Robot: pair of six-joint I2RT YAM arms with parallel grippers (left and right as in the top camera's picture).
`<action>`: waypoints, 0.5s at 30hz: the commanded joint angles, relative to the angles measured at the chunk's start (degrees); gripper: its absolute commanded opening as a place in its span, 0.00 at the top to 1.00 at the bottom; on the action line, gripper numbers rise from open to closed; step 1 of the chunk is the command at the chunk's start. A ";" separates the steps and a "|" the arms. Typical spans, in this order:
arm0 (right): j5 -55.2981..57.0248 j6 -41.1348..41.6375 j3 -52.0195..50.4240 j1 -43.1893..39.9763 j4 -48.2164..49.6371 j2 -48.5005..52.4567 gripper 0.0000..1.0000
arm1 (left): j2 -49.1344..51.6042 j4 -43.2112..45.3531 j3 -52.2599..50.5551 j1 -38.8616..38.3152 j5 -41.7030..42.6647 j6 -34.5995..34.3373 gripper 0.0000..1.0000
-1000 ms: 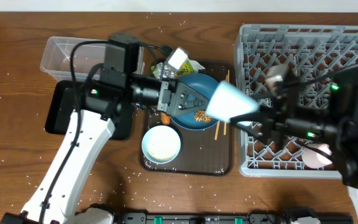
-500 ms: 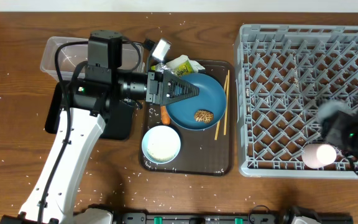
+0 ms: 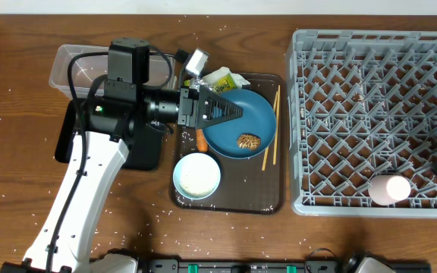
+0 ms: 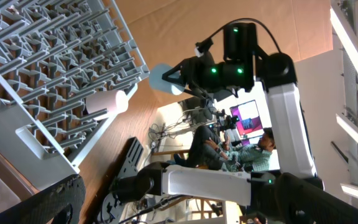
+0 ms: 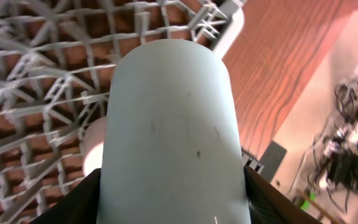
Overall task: Sort waste into correct bins and load items into the dishwasher rack
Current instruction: 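Place the light-blue cup in the dish rack with the right gripper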
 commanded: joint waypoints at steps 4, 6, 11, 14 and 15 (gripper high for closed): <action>-1.79 1.79 0.37 -4.61 0.92 5.18 0.68 | -0.24 0.02 0.00 0.17 1.01 -0.31 0.02; -3.96 1.36 0.37 -5.20 0.96 6.93 0.68 | -0.24 0.02 0.00 0.17 0.98 -0.31 0.02; -5.49 0.90 0.31 -5.42 1.60 11.52 0.67 | -0.24 0.02 0.00 0.17 0.98 -0.09 0.02; -5.51 0.46 0.31 -5.42 1.95 14.23 0.67 | -0.24 0.04 0.00 0.17 0.98 -0.11 0.02; -5.51 0.13 0.31 -5.42 1.88 15.19 0.67 | -0.24 0.04 0.00 0.17 0.98 -0.11 0.02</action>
